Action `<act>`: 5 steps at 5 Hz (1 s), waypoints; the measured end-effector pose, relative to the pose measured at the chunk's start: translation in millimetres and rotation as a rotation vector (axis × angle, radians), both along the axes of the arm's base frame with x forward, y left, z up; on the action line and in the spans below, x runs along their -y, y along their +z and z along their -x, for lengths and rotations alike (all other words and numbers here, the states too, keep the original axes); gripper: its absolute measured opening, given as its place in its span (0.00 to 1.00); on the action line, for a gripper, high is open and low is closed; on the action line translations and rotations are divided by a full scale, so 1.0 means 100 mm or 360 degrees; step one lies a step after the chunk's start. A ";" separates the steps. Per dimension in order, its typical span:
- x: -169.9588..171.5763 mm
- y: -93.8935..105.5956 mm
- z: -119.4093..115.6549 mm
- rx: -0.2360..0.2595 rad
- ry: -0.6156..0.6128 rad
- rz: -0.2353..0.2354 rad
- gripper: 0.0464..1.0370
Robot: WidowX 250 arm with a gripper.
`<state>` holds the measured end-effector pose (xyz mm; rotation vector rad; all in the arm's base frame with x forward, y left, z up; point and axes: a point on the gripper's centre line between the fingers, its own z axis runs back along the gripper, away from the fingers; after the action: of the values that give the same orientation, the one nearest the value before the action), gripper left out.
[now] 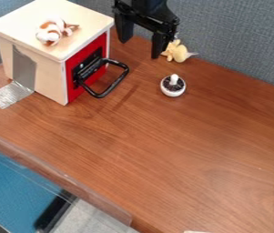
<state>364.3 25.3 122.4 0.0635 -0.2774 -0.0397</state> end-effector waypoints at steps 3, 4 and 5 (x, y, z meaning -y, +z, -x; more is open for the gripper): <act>0.28 -0.75 -0.65 -0.0154 -0.0086 -0.0008 0.96; 0.34 -0.91 -0.87 -0.0173 -0.0091 -0.0010 0.96; 0.41 -0.99 -0.94 -0.0210 -0.0127 -0.0024 0.96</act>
<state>458.6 -16.0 23.2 0.0642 -0.1479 -0.1251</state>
